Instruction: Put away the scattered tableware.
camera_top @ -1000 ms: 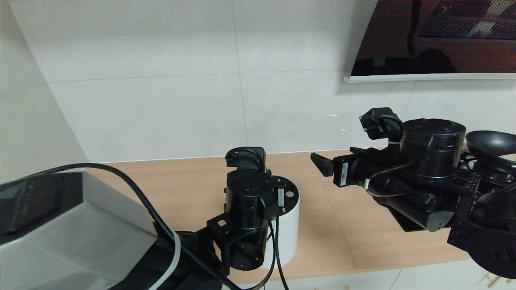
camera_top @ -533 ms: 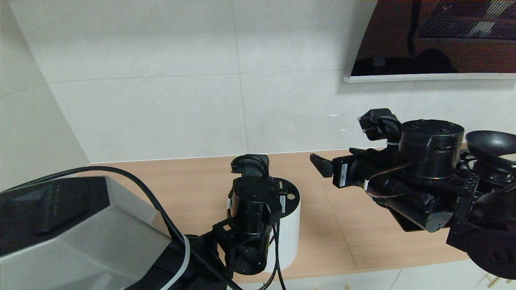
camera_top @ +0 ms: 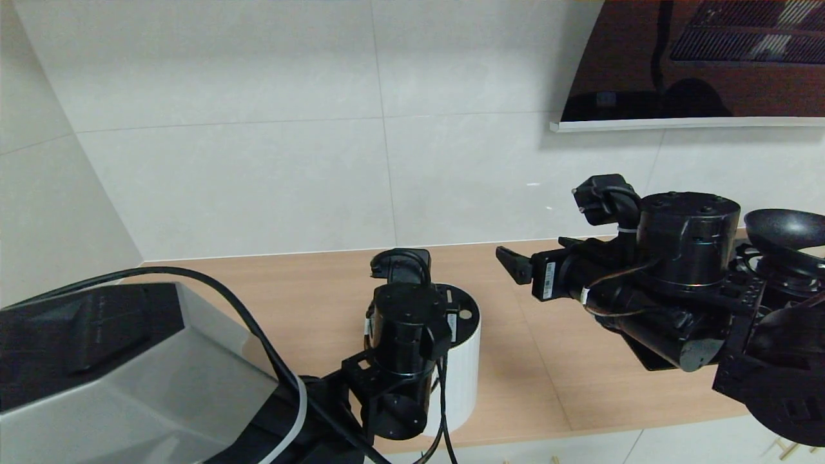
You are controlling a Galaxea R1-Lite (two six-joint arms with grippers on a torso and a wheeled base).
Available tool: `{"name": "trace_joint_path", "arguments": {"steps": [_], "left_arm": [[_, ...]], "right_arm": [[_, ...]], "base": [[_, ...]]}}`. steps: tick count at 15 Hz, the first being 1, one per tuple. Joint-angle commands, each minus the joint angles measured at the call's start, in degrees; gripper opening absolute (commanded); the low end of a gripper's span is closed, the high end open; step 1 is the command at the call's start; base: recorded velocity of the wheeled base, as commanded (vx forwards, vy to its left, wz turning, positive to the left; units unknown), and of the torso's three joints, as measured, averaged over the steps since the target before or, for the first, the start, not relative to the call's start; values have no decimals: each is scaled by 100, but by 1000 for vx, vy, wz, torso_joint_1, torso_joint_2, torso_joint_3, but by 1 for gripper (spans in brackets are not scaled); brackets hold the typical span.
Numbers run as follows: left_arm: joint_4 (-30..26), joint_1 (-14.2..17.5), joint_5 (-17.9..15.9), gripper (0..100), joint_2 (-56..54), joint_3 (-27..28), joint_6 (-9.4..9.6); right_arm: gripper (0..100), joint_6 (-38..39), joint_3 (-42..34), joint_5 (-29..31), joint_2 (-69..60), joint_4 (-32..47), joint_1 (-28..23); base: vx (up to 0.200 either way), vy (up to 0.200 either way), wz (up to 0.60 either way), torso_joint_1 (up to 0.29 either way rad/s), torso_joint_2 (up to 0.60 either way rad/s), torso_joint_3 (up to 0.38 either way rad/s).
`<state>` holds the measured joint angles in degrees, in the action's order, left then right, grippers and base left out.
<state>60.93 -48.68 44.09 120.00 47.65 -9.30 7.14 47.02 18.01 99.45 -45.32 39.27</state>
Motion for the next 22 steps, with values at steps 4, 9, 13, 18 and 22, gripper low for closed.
{"name": "trace_joint_path", "arguments": {"steps": [4,9,13,18,22], "left_arm": [[7,7,12,100,-3,-2,-1],[7,7,12,100,-47,-19,-1],[226,7,-59,100,-557,-248,-1],[68,7,-1140,100,-2570,-1144,113],[-20,271,-1263,100,-4029,-1997,148]], "right_arm": [[100,-2,0,1,4,-3,2],[100,-2,0,1,4,-3,2],[100,-2,0,1,-22,-3,2],[100,-29,-44,54,-646,-3,-182],[100,-231,-571,72,-2132,6,-358]], "base": [[0,0,0,0,0,0],[0,0,0,0,0,0],[0,0,0,0,0,0],[0,0,0,0,0,0],[0,0,0,0,0,0]]}}
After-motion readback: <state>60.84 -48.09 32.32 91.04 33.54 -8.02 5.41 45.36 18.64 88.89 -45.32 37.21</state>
